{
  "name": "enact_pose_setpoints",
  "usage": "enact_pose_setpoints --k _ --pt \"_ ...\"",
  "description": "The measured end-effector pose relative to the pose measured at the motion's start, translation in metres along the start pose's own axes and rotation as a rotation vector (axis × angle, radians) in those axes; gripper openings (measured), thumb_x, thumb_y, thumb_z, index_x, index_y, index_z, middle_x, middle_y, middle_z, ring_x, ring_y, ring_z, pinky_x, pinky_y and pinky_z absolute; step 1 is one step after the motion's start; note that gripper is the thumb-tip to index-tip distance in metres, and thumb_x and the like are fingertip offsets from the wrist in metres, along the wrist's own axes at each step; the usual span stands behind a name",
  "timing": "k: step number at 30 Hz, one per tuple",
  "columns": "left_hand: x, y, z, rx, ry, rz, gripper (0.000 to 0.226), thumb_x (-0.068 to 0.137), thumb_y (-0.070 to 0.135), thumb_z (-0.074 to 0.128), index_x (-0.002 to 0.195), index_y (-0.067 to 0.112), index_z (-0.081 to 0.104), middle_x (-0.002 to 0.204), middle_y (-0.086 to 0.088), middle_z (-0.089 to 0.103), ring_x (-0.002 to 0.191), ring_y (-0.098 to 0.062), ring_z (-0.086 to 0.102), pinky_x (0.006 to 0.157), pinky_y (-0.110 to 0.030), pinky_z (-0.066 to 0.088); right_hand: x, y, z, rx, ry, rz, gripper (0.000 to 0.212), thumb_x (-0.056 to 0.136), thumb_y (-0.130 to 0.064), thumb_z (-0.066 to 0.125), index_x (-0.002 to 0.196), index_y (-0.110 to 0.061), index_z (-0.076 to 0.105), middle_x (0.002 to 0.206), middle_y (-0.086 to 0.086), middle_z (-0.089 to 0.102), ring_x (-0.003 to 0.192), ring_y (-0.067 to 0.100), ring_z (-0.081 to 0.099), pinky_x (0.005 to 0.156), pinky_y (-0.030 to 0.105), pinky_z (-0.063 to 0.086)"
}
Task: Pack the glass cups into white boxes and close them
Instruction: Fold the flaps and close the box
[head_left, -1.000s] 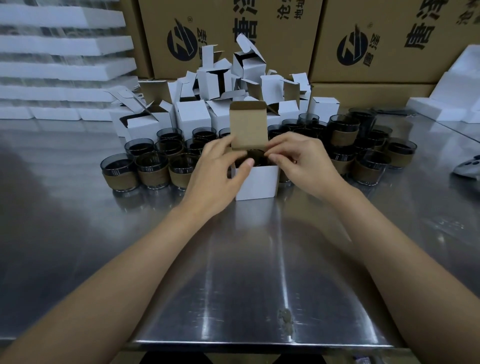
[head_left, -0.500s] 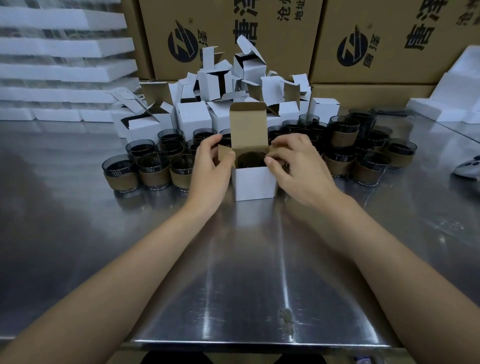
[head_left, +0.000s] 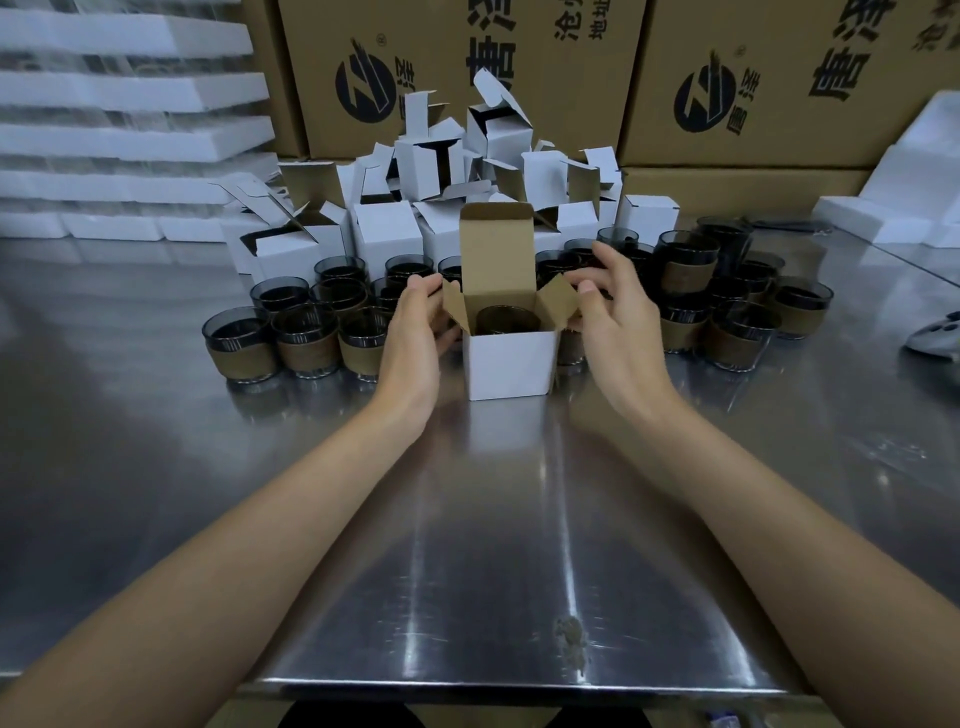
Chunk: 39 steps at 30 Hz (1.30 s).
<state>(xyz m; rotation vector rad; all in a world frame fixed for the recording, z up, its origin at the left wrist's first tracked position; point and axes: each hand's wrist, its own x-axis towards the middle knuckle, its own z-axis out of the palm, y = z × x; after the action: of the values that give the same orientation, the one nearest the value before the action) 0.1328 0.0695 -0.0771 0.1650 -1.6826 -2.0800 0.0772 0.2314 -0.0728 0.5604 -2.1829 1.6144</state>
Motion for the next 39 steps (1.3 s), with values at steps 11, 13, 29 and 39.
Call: enact_pose_setpoints --k 11,13,29,39 --pt "0.006 -0.011 -0.009 0.472 -0.161 0.138 0.032 0.102 0.012 0.039 0.126 0.014 0.061 0.133 0.0 0.057 0.124 -0.01 0.049 0.102 -0.017 0.037 -0.014 0.004 0.015 -0.267 -0.256 -0.246 0.038 0.105 -0.024 0.036 0.141 -0.018 0.046 0.12 0.0 0.065 0.1 0.002 0.038 0.086 0.003 0.029" --pt "0.007 -0.01 -0.008 0.422 -0.14 0.129 0.033 0.098 0.006 0.041 0.125 0.012 0.059 0.124 0.005 0.06 0.114 -0.004 0.052 0.088 -0.004 0.038 -0.01 0.003 0.015 -0.251 -0.252 -0.23 0.035 0.104 -0.02 0.037 0.136 -0.016 0.051 0.114 -0.004 0.066 0.099 0.002 0.036 0.084 0.002 0.03" --pt "0.01 -0.004 -0.012 0.374 -0.187 0.169 0.032 0.097 0.003 0.037 0.099 0.019 0.064 0.126 -0.008 0.055 0.119 -0.016 0.052 0.104 -0.034 0.04 -0.01 0.003 0.016 -0.124 -0.188 -0.236 0.028 0.095 0.001 0.048 0.111 -0.012 0.067 0.111 -0.006 0.061 0.108 0.019 0.051 0.089 0.021 0.04" --pt "0.017 -0.016 -0.038 0.89 -0.397 0.564 0.039 0.1 0.04 0.046 0.131 0.017 0.05 0.133 0.007 0.041 0.119 0.008 0.039 0.099 -0.008 0.031 -0.013 0.015 0.007 -0.184 -0.266 -0.385 0.029 0.096 -0.019 0.052 0.12 -0.011 0.065 0.122 -0.005 0.061 0.118 0.015 0.047 0.099 0.032 0.045"
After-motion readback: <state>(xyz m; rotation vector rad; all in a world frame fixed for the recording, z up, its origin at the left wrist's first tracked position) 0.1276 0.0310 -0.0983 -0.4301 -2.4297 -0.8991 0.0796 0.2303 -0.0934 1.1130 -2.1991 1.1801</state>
